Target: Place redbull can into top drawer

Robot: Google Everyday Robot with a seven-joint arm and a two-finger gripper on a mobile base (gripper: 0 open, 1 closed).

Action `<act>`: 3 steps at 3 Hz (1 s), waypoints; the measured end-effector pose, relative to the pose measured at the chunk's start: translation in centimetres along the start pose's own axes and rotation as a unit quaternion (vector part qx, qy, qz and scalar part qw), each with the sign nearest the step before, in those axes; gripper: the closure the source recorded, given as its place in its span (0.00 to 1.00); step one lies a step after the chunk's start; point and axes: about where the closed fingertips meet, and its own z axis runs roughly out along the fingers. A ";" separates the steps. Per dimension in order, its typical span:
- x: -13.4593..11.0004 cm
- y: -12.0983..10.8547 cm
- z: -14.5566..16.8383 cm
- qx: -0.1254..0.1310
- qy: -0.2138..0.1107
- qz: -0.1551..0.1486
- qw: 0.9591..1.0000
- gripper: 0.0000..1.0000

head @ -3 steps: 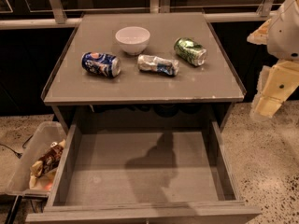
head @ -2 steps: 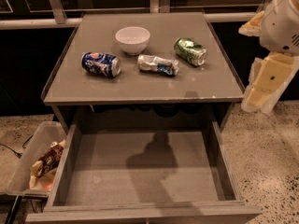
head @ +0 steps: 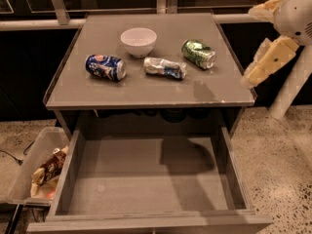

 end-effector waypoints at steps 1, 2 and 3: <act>-0.8 0.0 0.4 -0.006 -0.022 0.006 1.000 0.00; -0.8 0.0 0.4 -0.006 -0.021 0.006 1.000 0.00; -2.5 -0.2 2.3 -0.030 -0.037 -0.021 0.999 0.00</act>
Offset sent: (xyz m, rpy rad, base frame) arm 0.0025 0.0085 0.0017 0.0488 0.0024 0.0141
